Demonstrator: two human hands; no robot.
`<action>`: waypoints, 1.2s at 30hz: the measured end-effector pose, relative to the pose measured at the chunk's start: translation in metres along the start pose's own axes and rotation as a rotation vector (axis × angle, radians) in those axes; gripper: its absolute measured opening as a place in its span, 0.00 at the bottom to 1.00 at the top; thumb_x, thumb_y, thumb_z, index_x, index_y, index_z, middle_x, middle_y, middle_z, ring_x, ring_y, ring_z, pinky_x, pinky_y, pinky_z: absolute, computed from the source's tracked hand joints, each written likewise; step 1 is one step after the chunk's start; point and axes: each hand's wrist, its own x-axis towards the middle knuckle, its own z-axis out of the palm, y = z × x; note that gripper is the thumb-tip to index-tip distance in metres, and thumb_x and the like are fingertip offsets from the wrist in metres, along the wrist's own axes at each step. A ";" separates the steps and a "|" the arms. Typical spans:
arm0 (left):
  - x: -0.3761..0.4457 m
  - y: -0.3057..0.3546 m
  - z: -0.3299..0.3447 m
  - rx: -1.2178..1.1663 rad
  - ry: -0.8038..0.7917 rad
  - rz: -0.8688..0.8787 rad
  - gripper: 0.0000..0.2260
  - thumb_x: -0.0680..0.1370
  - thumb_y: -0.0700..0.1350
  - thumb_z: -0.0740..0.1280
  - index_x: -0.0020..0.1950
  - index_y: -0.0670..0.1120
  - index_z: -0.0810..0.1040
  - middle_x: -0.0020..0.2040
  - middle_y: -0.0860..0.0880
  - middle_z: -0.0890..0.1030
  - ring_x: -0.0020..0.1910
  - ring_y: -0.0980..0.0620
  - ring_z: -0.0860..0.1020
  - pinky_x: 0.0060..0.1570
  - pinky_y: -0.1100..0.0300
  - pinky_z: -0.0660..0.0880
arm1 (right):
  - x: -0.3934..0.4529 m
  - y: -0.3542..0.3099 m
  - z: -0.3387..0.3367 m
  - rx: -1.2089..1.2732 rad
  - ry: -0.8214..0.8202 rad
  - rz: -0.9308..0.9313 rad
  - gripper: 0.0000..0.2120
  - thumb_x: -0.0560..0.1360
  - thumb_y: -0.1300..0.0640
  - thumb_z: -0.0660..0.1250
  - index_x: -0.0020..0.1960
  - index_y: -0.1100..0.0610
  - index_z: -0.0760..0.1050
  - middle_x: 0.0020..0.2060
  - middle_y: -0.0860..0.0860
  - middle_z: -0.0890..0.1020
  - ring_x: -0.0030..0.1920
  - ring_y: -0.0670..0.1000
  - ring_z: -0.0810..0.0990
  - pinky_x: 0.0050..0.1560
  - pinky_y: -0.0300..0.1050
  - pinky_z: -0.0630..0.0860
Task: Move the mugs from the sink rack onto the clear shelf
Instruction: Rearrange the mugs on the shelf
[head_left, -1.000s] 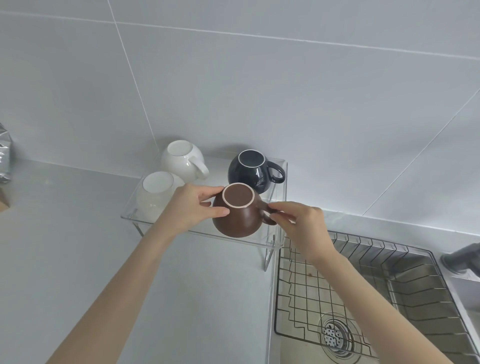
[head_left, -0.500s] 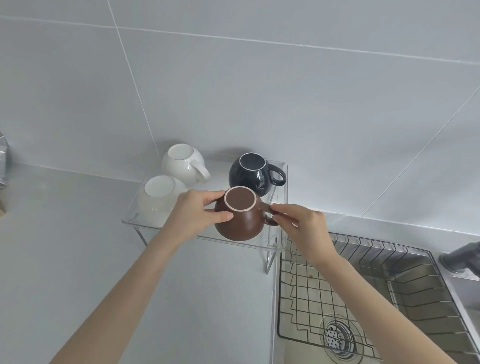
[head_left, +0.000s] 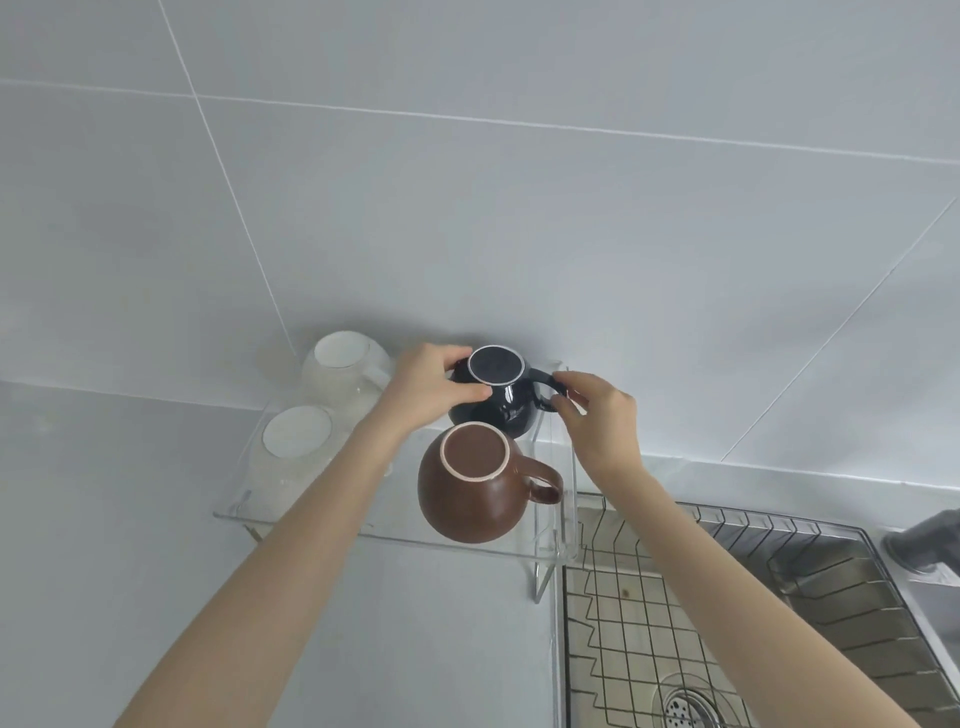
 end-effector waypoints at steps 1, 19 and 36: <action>0.000 -0.003 0.002 -0.027 0.021 0.009 0.16 0.67 0.40 0.73 0.54 0.45 0.80 0.53 0.45 0.84 0.53 0.52 0.79 0.60 0.54 0.73 | 0.001 0.001 0.001 0.014 0.017 0.003 0.11 0.71 0.70 0.64 0.52 0.64 0.78 0.48 0.62 0.83 0.49 0.62 0.80 0.55 0.54 0.76; -0.001 -0.045 -0.110 0.198 0.059 -0.199 0.23 0.72 0.42 0.69 0.66 0.44 0.70 0.69 0.46 0.72 0.67 0.48 0.70 0.64 0.59 0.64 | 0.013 -0.101 0.054 -0.164 -0.393 -0.192 0.09 0.70 0.61 0.65 0.48 0.60 0.80 0.44 0.59 0.85 0.48 0.60 0.80 0.50 0.49 0.76; -0.017 -0.090 -0.113 -0.045 0.153 -0.181 0.09 0.63 0.54 0.72 0.41 0.54 0.83 0.39 0.49 0.77 0.41 0.53 0.72 0.46 0.58 0.67 | 0.046 -0.091 0.108 -0.326 -0.428 -0.166 0.09 0.71 0.63 0.64 0.48 0.61 0.79 0.46 0.62 0.83 0.47 0.64 0.79 0.48 0.53 0.78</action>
